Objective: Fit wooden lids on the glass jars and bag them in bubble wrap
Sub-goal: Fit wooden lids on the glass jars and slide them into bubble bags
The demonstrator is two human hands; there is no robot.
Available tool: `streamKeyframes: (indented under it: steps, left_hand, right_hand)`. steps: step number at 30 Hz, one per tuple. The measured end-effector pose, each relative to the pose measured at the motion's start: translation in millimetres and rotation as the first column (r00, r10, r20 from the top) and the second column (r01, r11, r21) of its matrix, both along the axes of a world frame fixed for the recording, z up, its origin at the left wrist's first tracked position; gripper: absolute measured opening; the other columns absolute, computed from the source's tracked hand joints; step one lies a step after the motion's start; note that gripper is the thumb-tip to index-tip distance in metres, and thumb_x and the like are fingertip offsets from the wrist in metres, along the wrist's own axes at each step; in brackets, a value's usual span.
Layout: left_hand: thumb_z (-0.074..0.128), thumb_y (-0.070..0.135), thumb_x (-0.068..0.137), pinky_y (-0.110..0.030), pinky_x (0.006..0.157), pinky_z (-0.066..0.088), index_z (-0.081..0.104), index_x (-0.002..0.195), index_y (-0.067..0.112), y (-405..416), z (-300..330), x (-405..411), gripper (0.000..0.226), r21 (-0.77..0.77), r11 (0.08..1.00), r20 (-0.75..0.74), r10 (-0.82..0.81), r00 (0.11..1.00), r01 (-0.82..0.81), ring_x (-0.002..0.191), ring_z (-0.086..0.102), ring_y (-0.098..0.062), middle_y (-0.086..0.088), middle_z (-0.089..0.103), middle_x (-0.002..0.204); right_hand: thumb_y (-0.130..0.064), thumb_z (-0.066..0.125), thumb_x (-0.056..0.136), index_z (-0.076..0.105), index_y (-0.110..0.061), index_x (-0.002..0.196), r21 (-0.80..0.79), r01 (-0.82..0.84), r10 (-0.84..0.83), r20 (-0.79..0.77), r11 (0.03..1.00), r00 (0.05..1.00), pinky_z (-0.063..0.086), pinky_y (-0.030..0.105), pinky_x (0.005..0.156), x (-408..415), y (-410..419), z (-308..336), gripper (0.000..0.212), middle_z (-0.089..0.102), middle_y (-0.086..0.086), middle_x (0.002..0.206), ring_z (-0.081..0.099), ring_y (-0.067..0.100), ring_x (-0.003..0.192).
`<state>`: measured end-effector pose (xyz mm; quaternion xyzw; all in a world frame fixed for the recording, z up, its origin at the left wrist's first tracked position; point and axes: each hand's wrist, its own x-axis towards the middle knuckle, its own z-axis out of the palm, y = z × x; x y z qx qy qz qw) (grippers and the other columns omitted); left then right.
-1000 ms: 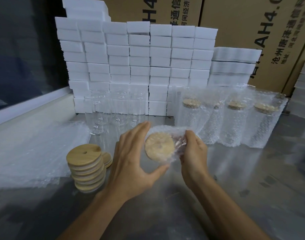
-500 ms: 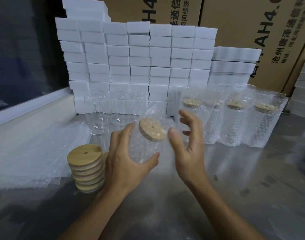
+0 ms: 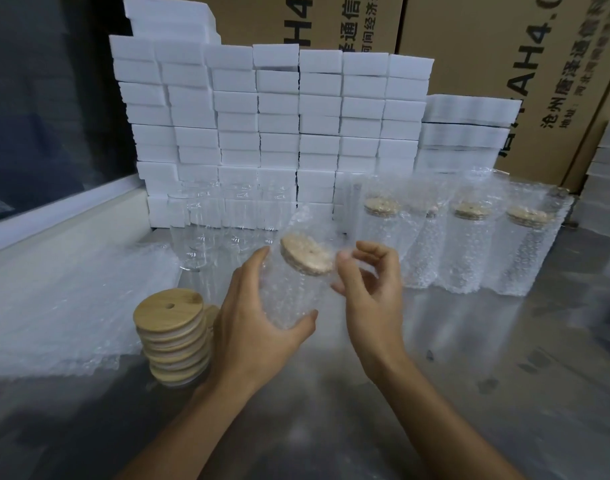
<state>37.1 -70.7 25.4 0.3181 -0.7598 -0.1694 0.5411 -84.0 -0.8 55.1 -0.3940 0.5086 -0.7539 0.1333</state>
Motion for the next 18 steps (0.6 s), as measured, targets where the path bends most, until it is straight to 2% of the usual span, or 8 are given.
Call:
streamKeyframes:
  steps: [3,6,9,11,12,14,16,18]
  left_hand:
    - [0.087,0.046,0.054,-0.024,0.085,0.051,0.040,0.133,0.037,1.9,0.8,-3.8,0.092,0.166,0.977,-0.238,-0.096,0.967,0.137,0.103,0.058,0.005,0.022,0.058,0.118]
    - [0.086,0.040,0.058,-0.024,0.085,0.053,0.039,0.133,0.039,3.0,0.4,-5.2,0.088,0.221,0.938,-0.317,-0.190,0.929,0.267,0.107,0.061,0.002,0.025,0.060,0.117]
    - [0.086,0.032,0.062,-0.026,0.085,0.054,0.041,0.134,0.034,0.9,-0.6,-5.1,0.084,0.244,0.909,-0.382,-0.229,0.895,0.337,0.108,0.063,-0.003,0.020,0.063,0.116]
    - [0.085,0.035,0.065,-0.023,0.085,0.056,0.041,0.134,0.034,-0.4,-0.6,-5.4,0.082,0.263,0.891,-0.414,-0.242,0.878,0.370,0.107,0.064,-0.003,0.017,0.064,0.116]
    - [0.085,0.039,0.064,-0.023,0.085,0.055,0.040,0.134,0.035,-0.9,-1.0,-5.6,0.083,0.275,0.881,-0.416,-0.252,0.874,0.385,0.107,0.064,-0.004,0.016,0.064,0.116]
    - [0.084,0.046,0.061,-0.023,0.086,0.055,0.041,0.133,0.037,-2.2,-2.0,-6.1,0.084,0.285,0.869,-0.399,-0.276,0.874,0.404,0.107,0.064,-0.004,0.015,0.064,0.117]
    - [0.082,0.050,0.061,-0.021,0.088,0.052,0.041,0.131,0.044,-2.9,-3.4,-7.7,0.082,0.284,0.870,-0.360,-0.293,0.886,0.403,0.109,0.063,-0.003,0.017,0.063,0.119]
    - [0.079,0.056,0.064,-0.013,0.088,0.047,0.038,0.130,0.051,-3.5,-7.8,-10.3,0.077,0.282,0.886,-0.304,-0.282,0.910,0.369,0.112,0.060,0.003,0.024,0.061,0.122]
  right_hand:
    - [-0.038,0.056,0.079,0.058,-0.026,0.121,0.261,-0.347,0.345,0.053,0.901,0.937,0.054,0.045,0.097,-4.6,-4.7,-8.1,0.043,0.065,0.005,0.123,0.064,0.024,0.114]
    - [-0.036,0.061,0.079,0.058,-0.031,0.128,0.397,-0.567,0.599,0.052,0.722,0.799,0.046,0.049,0.107,-13.8,-6.1,-18.7,0.050,0.067,0.001,0.129,0.060,0.023,0.125]
    - [-0.029,0.078,0.080,0.055,-0.041,0.131,0.453,-0.670,0.733,0.051,0.588,0.678,0.049,0.028,0.102,-24.9,-1.8,-25.7,0.057,0.066,-0.014,0.130,0.057,0.008,0.128]
    - [-0.026,0.086,0.075,0.044,-0.037,0.141,0.520,-0.592,0.711,-0.043,0.616,0.702,0.050,0.020,0.099,-23.7,-3.1,-31.9,0.079,0.062,-0.020,0.134,0.055,-0.001,0.128]
    - [-0.023,0.089,0.073,0.042,-0.032,0.143,0.510,-0.535,0.665,-0.101,0.673,0.740,0.051,0.023,0.099,-18.9,-6.7,-37.2,0.085,0.062,-0.017,0.134,0.057,0.001,0.127]
    - [-0.012,0.089,0.071,0.046,-0.019,0.139,0.403,-0.417,0.513,-0.165,0.815,0.842,0.054,0.037,0.100,-6.1,-14.0,-48.7,0.081,0.066,-0.003,0.130,0.063,0.013,0.122]
    - [-0.011,0.088,0.071,0.051,-0.012,0.132,0.311,-0.310,0.375,-0.179,0.899,0.910,0.055,0.047,0.098,3.3,-20.1,-57.6,0.071,0.069,0.004,0.122,0.068,0.020,0.115]
    - [-0.023,0.084,0.071,0.053,-0.016,0.126,0.305,-0.223,0.291,-0.201,0.926,0.935,0.058,0.043,0.091,5.3,-25.2,-61.3,0.063,0.071,-0.003,0.114,0.070,0.015,0.107]
